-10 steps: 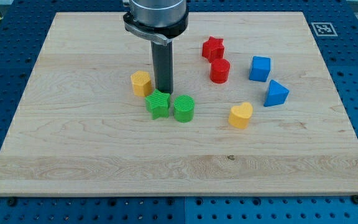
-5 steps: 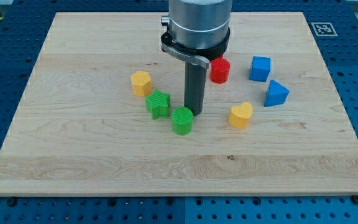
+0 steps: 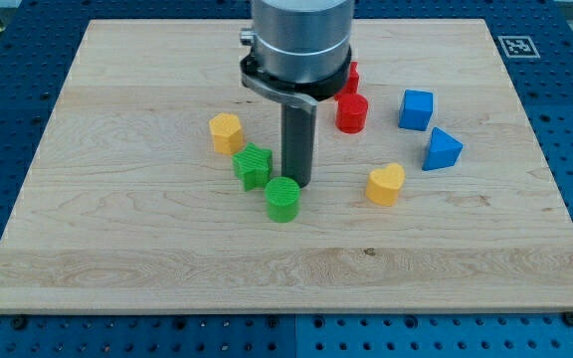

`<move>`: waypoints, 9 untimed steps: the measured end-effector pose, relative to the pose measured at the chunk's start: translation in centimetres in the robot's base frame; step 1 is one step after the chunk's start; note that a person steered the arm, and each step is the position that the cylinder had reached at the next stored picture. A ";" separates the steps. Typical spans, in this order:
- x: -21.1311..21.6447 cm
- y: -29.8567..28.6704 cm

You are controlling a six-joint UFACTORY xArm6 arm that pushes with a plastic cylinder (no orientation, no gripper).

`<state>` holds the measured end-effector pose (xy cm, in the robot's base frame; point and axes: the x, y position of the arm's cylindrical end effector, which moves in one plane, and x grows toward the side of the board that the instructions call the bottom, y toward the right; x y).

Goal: Push the green circle to the bottom center

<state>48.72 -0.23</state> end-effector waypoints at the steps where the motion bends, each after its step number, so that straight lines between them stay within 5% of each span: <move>1: 0.5 -1.6; 9: 3.6 -0.2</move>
